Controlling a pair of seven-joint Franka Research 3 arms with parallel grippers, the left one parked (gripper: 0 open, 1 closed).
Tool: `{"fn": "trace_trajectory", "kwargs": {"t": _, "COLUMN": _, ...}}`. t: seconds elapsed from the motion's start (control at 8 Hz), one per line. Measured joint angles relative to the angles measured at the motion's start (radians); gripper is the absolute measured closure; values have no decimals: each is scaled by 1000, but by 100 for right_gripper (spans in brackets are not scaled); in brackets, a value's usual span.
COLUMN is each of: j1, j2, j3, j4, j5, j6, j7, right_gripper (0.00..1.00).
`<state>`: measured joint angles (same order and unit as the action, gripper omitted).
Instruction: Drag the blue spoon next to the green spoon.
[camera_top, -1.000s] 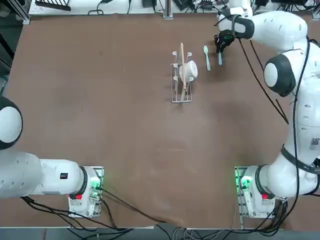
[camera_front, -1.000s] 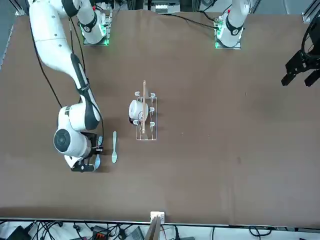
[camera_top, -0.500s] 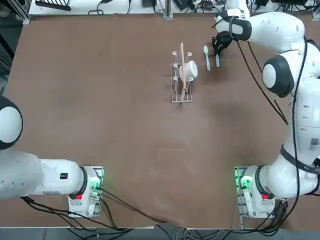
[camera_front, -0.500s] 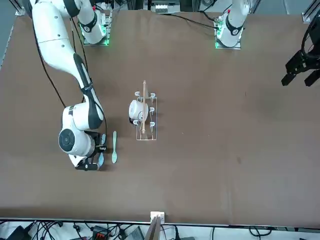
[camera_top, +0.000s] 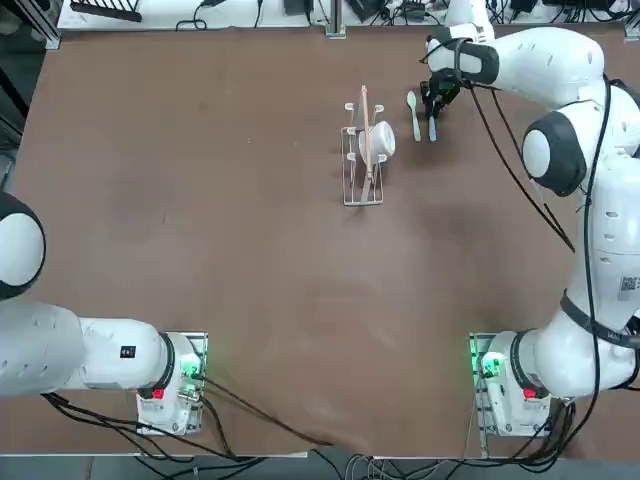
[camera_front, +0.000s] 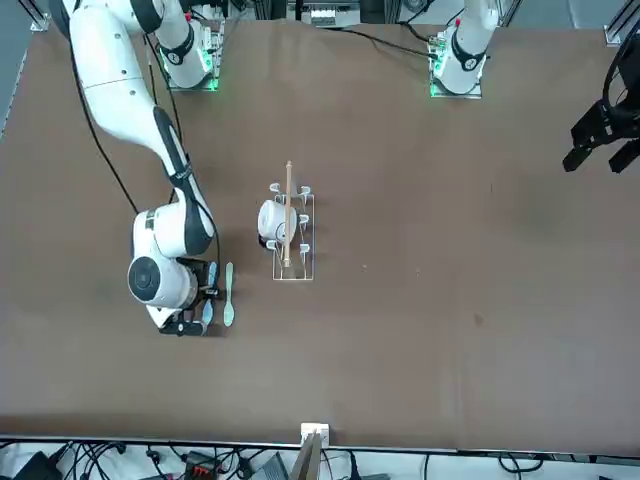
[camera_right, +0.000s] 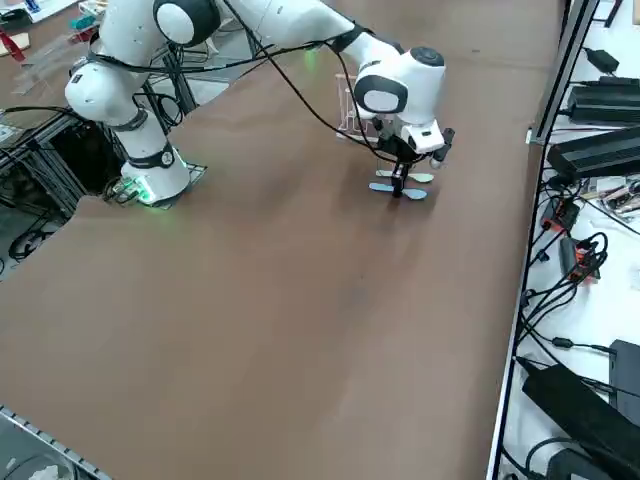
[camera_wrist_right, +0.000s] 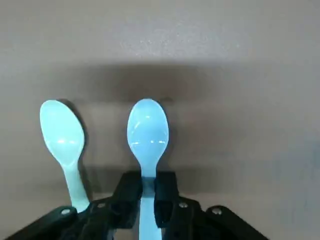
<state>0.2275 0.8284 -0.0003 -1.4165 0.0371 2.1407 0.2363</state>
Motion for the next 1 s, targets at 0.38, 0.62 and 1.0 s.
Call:
{"fn": "trace_trajectory", "kwargs": {"t": 0.38, "j1": -6, "j2": -41, "j3": -13, "j4": 18, "j5": 0, "j6": 5, "j7": 0, "right_gripper": 21}}
{"fn": "trace_trajectory", "kwargs": {"t": 0.62, "j1": -13, "j2": -137, "j3": -28, "j4": 30, "j5": 0, "j6": -28, "j7": 0, "right_gripper": 0}}
{"fn": "trace_trajectory", "kwargs": {"t": 1.0, "j1": -59, "j2": -314, "j3": -38, "j4": 32, "j5": 0, "j6": -133, "j7": -1, "right_gripper": 0}}
